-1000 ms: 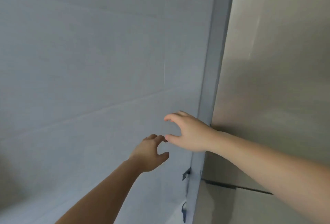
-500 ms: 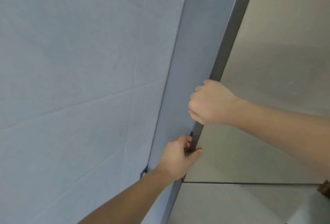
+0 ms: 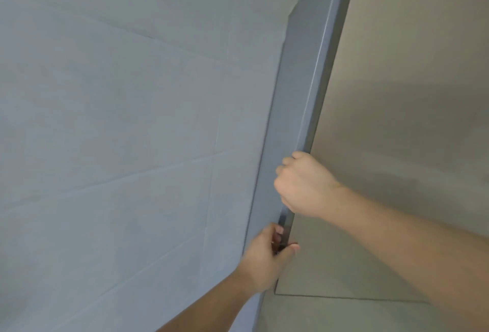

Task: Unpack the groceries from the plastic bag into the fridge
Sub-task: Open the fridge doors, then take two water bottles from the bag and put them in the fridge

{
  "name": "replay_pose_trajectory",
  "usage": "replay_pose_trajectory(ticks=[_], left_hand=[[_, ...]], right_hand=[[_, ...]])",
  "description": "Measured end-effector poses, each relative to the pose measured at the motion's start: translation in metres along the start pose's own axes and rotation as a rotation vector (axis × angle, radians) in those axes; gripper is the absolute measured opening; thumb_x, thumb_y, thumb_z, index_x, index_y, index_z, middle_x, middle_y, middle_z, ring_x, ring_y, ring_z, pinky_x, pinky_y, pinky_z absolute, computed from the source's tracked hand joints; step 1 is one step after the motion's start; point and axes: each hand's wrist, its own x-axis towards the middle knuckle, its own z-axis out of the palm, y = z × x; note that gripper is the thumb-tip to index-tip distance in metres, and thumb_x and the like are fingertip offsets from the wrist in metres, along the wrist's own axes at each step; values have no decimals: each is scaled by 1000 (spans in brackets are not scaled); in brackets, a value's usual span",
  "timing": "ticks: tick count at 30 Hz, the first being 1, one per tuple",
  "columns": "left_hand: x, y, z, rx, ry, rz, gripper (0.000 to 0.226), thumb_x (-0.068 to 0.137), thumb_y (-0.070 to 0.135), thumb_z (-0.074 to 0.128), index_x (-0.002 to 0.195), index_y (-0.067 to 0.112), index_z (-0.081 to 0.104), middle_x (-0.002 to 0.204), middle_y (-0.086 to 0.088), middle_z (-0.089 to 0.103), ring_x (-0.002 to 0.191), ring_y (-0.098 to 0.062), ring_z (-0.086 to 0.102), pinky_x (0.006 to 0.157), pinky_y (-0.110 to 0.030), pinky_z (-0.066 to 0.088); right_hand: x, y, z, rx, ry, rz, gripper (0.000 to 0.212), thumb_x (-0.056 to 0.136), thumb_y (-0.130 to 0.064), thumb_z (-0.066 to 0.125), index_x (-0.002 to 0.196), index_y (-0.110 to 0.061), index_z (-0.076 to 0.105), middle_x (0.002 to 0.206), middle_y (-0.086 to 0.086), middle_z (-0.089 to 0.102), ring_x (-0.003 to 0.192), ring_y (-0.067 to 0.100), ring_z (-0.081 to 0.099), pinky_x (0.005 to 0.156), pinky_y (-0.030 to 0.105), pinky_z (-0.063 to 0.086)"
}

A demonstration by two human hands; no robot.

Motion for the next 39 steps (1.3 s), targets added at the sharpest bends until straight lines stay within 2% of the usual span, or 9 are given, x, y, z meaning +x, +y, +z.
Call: replay_pose_trajectory(ticks=[6, 9, 11, 14, 18, 21, 26, 30, 39], left_hand=[[-59, 34, 1, 120, -87, -16, 28, 81, 47, 70, 83, 29, 48, 79, 8, 55, 71, -8, 53, 68, -24, 45], [-83, 52, -2, 97, -141, -46, 35, 86, 59, 53, 82, 24, 57, 80, -3, 64, 71, -10, 59, 69, -28, 50], [-88, 63, -4, 58, -142, -33, 34, 99, 45, 44, 84, 19, 60, 79, -2, 65, 69, -2, 58, 66, -16, 47], [-78, 71, -2, 174, -64, 136, 15, 99, 27, 47, 88, 27, 57, 78, 8, 61, 68, -3, 54, 64, -16, 43], [-55, 71, 13, 318, -140, 371, 18, 92, 14, 54, 98, 30, 57, 96, 8, 60, 91, -11, 57, 78, -21, 42], [-50, 71, 30, 532, -309, 497, 33, 92, 22, 56, 125, 21, 58, 124, 1, 59, 114, -18, 53, 95, -29, 43], [-59, 79, 62, 613, -595, 609, 60, 81, 52, 30, 124, 23, 61, 127, 2, 61, 120, -20, 53, 103, -38, 40], [-70, 97, 90, 637, -685, 768, 59, 75, 68, 30, 105, 33, 66, 108, 14, 64, 109, -12, 57, 98, -38, 40], [-90, 136, 160, 429, -785, 939, 59, 69, 80, 46, 88, 29, 71, 83, 17, 61, 85, -3, 57, 85, -30, 44]], right_hand=[[-61, -7, -15, -60, 255, -86, 28, 51, -35, 77, 40, -21, 54, 43, -2, 50, 44, 19, 46, 53, 29, 23], [-93, -11, -28, -61, 401, -101, 29, 52, -31, 74, 39, -20, 51, 43, -3, 45, 43, 19, 42, 56, 29, 17], [-112, -13, -34, -44, 451, -109, 26, 56, -30, 71, 42, -20, 52, 45, -3, 45, 45, 19, 42, 56, 29, 18], [-144, -16, -41, 2, 515, -132, 24, 66, -30, 65, 48, -19, 54, 50, -2, 47, 50, 21, 45, 54, 30, 27], [-190, -18, -51, 67, 583, -103, 23, 75, -22, 61, 55, -18, 50, 55, -1, 42, 55, 20, 42, 56, 31, 36], [-225, -18, -64, 59, 487, -94, 22, 82, -20, 57, 61, -17, 50, 61, -1, 45, 60, 21, 44, 63, 32, 44], [-285, -21, -89, 18, 286, -31, 19, 86, -21, 55, 68, -15, 55, 70, 1, 52, 70, 24, 55, 78, 35, 49], [-340, -25, -106, 6, 155, 82, 20, 88, -23, 55, 70, -14, 59, 75, 3, 57, 79, 28, 60, 88, 34, 42], [-478, -24, -127, -71, -156, 435, 18, 85, -22, 59, 71, -12, 64, 79, 8, 59, 79, 35, 60, 85, 40, 43]])
